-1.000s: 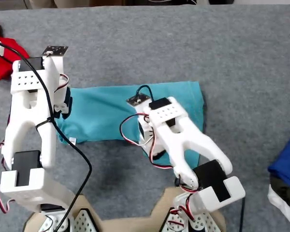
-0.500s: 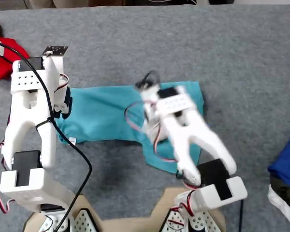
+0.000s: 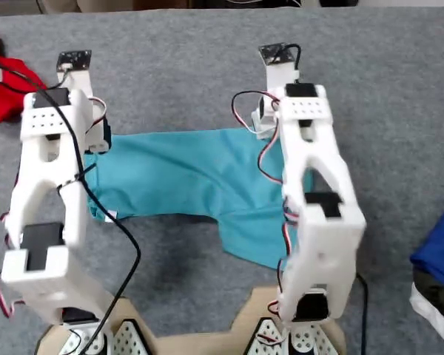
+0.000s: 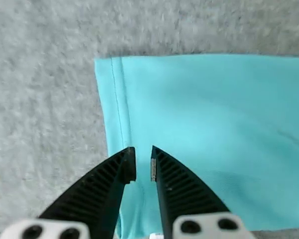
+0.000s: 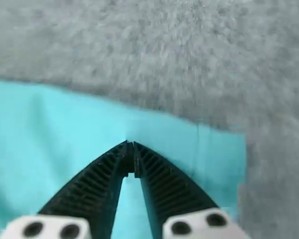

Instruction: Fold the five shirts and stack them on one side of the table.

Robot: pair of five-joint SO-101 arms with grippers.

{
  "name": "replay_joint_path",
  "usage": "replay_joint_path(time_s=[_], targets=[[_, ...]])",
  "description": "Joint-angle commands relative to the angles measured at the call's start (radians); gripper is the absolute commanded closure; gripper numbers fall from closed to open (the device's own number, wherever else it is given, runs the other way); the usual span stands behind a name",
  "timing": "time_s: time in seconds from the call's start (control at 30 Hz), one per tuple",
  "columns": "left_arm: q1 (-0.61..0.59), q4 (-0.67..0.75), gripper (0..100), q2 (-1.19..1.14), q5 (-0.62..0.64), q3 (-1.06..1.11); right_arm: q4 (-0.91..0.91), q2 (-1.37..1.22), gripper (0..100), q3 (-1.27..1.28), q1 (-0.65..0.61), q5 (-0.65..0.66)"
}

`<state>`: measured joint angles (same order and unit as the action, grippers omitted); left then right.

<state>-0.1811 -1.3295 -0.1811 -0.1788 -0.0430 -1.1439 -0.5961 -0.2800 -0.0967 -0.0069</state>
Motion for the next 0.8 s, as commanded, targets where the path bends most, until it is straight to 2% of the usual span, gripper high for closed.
replay_joint_path(time_s=[0.0, 0.27, 0.53, 0.63, 0.77], targets=[[0.011, 0.012, 93, -0.096, 0.009, -0.114, 0.009, -0.188, 99.2, -0.239, 0.021, 0.003], [0.011, 0.011, 93, -0.423, 0.005, -0.377, -0.121, -0.504, 99.2, -0.799, 0.054, 0.005], [0.002, -0.143, 93, -0.684, 0.003, -0.779, -0.261, -0.725, 99.2, -1.279, 0.058, 0.009], [-0.006, -0.196, 93, -0.773, 0.003, -0.944, -0.330, -0.757, 99.2, -1.388, 0.051, 0.011], [-0.014, -0.209, 93, -0.886, 0.003, -1.135, -0.374, -0.725, 99.1, -1.382, 0.030, 0.055]])
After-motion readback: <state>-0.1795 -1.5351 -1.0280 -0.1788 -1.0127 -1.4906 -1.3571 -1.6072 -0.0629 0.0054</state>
